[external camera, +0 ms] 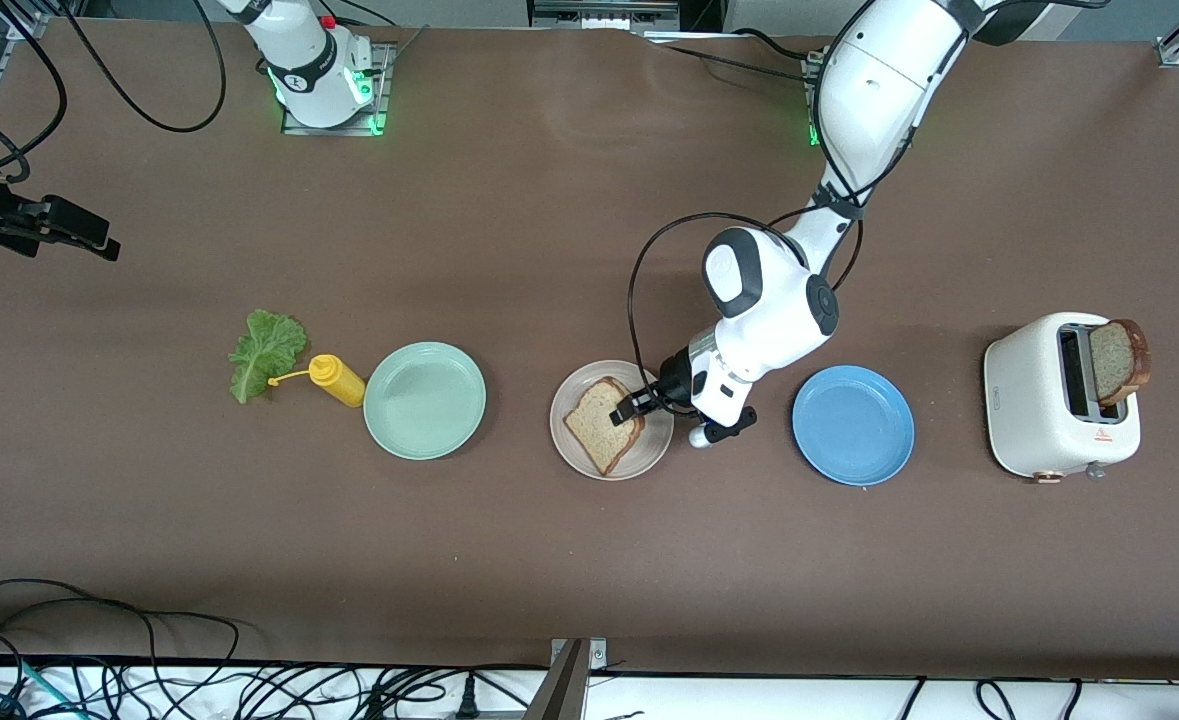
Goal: Make sandwich on beige plate with both arms
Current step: 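Lower the bread onto the beige plate and open the left gripper, then return the left gripper toward the toaster while the right gripper grasps the lettuce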
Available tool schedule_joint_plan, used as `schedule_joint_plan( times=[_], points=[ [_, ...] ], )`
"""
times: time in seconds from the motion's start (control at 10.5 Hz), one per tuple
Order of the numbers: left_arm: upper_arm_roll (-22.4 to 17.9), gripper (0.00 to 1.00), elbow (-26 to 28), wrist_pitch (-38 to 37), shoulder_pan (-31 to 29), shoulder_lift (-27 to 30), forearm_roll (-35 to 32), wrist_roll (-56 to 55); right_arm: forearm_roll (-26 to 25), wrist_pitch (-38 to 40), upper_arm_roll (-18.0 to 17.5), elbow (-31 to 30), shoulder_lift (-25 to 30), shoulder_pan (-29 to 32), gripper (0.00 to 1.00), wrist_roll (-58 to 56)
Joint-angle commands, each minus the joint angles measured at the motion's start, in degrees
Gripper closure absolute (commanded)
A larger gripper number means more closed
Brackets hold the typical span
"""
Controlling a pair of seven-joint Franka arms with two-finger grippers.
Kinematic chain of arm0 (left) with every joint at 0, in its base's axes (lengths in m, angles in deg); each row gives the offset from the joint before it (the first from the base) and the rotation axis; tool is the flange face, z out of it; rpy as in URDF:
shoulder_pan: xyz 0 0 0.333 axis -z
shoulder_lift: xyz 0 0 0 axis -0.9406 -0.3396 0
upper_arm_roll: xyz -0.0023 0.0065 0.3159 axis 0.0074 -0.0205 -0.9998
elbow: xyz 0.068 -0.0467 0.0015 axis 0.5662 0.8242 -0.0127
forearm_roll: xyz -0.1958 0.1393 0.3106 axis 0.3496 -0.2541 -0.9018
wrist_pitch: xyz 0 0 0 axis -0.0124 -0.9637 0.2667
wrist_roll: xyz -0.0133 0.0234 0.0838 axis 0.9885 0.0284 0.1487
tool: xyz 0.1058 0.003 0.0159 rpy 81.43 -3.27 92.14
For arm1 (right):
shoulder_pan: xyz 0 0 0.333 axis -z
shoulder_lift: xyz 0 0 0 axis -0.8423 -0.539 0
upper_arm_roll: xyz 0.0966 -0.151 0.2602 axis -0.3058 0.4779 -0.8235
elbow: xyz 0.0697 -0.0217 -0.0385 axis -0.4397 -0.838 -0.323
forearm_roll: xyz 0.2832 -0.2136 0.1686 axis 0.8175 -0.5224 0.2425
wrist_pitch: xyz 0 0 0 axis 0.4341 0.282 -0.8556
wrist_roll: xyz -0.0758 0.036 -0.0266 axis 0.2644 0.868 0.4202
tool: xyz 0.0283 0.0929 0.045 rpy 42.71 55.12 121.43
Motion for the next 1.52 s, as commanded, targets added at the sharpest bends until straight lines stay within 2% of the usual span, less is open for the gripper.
schedule_joint_plan(
  times=[0.0,0.19,0.29,0.48,0.67,0.86,0.95,1.05,1.14,1.43],
  points=[
    [-0.26,0.00,1.50,0.87,-0.48,0.66,-4.43,1.91,1.06,0.83,-0.04,0.74,-0.11,0.31,0.00,-0.48],
    [-0.61,0.00,1.68,0.87,-0.92,0.66,-5.05,2.00,0.97,0.83,-0.04,0.74,-0.11,0.40,0.00,-0.48],
    [-0.96,0.00,2.55,0.87,-1.27,1.27,-7.93,1.82,0.97,0.83,-0.04,0.74,-0.11,0.32,0.00,-0.48],
    [-2.63,0.00,5.01,0.43,-1.45,3.98,-9.72,1.65,0.89,0.83,-0.04,0.82,-0.02,0.23,0.00,-0.14],
    [-3.42,0.00,7.30,0.17,-1.54,6.62,-9.80,1.73,-3.13,0.31,-0.48,0.74,-0.28,-0.13,0.00,-0.31],
    [-3.78,0.00,8.70,-0.27,-2.67,8.12,-10.85,1.91,-4.90,-0.04,-0.48,0.56,-2.92,-0.13,0.00,-0.48],
    [-4.13,0.00,10.02,-2.01,-3.99,9.61,-14.51,1.91,-5.00,-0.31,-0.39,0.56,-4.93,0.14,0.00,-0.48],
    [-4.22,0.00,10.47,-5.16,-5.65,10.93,-17.42,1.82,-4.92,-2.14,-0.22,0.21,-7.29,0.23,0.00,-0.05],
    [-4.74,0.00,10.39,-8.24,-7.32,11.81,-20.41,1.82,-4.91,-7.12,-0.22,-1.71,-8.54,0.31,0.00,0.13],
    [-5.80,0.00,10.39,-15.02,-12.68,13.13,-31.20,1.91,-4.04,-25.82,-0.22,-14.42,-8.99,0.31,0.00,2.40]
  ],
)
